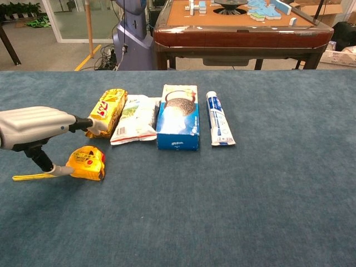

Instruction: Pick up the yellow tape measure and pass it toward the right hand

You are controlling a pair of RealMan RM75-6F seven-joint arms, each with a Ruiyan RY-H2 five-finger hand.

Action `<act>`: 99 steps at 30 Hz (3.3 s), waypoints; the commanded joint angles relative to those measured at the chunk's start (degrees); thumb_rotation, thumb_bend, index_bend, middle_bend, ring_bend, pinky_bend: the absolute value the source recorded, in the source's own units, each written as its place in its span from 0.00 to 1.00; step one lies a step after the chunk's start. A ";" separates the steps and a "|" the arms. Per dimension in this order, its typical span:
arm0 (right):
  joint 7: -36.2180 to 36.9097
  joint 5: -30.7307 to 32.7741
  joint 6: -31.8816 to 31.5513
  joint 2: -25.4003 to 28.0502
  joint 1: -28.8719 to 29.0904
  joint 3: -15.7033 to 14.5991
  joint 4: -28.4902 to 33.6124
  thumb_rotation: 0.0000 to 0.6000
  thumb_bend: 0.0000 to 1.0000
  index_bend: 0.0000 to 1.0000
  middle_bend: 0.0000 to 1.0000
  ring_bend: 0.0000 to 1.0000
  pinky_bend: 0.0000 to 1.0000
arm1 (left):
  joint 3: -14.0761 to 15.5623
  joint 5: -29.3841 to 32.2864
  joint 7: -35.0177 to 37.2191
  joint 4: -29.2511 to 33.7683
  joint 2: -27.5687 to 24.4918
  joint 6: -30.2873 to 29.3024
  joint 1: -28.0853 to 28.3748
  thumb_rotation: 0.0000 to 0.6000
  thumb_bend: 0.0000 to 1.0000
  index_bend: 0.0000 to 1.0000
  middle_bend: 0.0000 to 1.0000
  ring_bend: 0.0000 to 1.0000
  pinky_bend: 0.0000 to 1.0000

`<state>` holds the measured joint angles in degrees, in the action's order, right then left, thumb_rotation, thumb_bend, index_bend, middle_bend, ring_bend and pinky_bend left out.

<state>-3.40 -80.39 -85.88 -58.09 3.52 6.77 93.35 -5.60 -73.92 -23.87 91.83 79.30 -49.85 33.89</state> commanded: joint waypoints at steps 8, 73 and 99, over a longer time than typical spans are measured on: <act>1.01 0.30 -0.28 -0.10 -0.75 -0.29 -0.79 1.00 0.09 0.21 0.24 0.20 0.26 | 0.89 7.64 -6.39 -0.90 2.09 0.81 2.25 1.00 0.25 0.09 0.14 0.16 0.18; -4.34 -3.07 22.24 -8.96 23.09 6.59 15.11 1.00 0.08 0.19 0.17 0.16 0.24 | -8.81 21.99 14.53 16.83 -10.08 -1.74 6.49 1.00 0.25 0.45 0.46 0.37 0.24; -21.69 13.12 23.61 -33.24 39.98 12.98 7.92 1.00 0.08 0.19 0.21 0.16 0.24 | -10.05 35.22 8.61 22.61 -9.25 -7.05 13.75 1.00 0.25 0.44 0.46 0.38 0.24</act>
<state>-24.79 -67.48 -62.11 -90.88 43.18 19.68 101.66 -15.69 -38.76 -15.22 114.40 70.00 -56.86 47.59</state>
